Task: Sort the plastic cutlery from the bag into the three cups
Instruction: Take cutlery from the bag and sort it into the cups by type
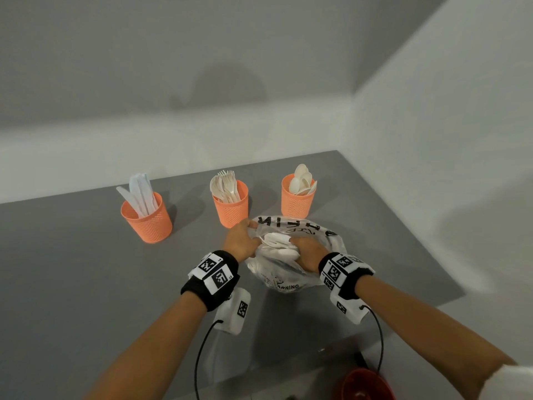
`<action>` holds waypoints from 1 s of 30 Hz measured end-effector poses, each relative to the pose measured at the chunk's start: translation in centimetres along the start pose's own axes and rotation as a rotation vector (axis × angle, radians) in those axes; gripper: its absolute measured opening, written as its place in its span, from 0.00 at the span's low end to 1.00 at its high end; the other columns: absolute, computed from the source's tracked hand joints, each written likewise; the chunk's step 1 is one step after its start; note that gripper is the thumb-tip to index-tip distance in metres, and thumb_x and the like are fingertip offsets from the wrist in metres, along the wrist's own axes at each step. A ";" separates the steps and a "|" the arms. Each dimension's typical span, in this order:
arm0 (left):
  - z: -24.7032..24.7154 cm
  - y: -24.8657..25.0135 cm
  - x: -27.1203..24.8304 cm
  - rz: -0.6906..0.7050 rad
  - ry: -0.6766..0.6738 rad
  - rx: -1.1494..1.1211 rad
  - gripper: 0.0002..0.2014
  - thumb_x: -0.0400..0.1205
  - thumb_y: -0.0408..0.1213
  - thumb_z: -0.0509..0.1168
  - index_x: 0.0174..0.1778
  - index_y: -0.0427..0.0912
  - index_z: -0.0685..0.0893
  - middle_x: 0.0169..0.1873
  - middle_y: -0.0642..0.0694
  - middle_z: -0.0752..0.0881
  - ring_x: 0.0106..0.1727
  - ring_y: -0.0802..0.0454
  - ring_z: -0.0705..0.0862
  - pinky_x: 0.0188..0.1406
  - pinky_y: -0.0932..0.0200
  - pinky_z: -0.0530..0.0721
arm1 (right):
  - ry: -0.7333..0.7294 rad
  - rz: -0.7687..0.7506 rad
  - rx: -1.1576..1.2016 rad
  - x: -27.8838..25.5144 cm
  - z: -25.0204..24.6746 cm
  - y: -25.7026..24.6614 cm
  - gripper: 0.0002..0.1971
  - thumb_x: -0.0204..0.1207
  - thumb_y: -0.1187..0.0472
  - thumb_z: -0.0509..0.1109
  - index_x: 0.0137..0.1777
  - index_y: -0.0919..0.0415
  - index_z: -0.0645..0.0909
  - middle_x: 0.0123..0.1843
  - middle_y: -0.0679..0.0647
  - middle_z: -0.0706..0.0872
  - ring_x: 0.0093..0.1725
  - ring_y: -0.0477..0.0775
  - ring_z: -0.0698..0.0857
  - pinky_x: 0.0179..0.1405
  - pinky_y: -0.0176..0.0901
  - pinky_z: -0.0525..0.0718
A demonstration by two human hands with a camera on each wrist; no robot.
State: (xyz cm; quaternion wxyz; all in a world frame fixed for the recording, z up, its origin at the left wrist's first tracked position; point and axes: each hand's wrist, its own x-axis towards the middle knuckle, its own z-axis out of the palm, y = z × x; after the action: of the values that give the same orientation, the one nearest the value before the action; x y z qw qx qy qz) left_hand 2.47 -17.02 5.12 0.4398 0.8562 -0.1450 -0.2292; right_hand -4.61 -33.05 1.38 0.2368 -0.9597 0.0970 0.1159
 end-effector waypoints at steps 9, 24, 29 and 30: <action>0.1 -0.4 0.7 -0.004 0.021 -0.071 0.18 0.80 0.25 0.61 0.67 0.33 0.72 0.48 0.45 0.75 0.27 0.51 0.78 0.33 0.57 0.83 | 0.045 0.079 0.109 -0.4 -1.2 0.4 0.15 0.75 0.60 0.68 0.60 0.61 0.79 0.62 0.59 0.84 0.64 0.61 0.79 0.63 0.47 0.74; 0.4 -1.1 1.1 -0.033 0.025 -0.142 0.19 0.81 0.26 0.60 0.69 0.33 0.70 0.61 0.32 0.79 0.26 0.54 0.81 0.27 0.64 0.84 | 0.113 0.182 0.595 -0.8 -3.2 -1.2 0.02 0.58 0.65 0.62 0.31 0.58 0.74 0.27 0.55 0.78 0.30 0.56 0.78 0.37 0.50 0.80; 0.3 -1.0 0.7 -0.030 -0.011 -0.136 0.20 0.81 0.28 0.62 0.69 0.34 0.70 0.55 0.38 0.78 0.29 0.59 0.86 0.39 0.55 0.87 | 0.185 0.173 1.009 -0.5 -5.6 -3.5 0.07 0.57 0.67 0.56 0.34 0.63 0.75 0.15 0.49 0.71 0.16 0.47 0.69 0.17 0.32 0.68; 0.2 -1.0 0.5 -0.011 -0.015 -0.100 0.19 0.81 0.30 0.62 0.68 0.34 0.71 0.55 0.40 0.77 0.40 0.52 0.87 0.48 0.50 0.86 | 0.216 0.152 1.074 -0.1 -6.1 -4.0 0.09 0.55 0.67 0.56 0.34 0.62 0.75 0.15 0.48 0.70 0.16 0.46 0.67 0.15 0.30 0.66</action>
State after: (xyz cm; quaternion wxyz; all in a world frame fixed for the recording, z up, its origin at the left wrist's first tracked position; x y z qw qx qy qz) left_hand 2.85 -16.82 4.03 0.4798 0.8321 -0.1316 -0.2449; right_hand -2.66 -32.45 8.39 0.6727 -0.7007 0.2353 -0.0324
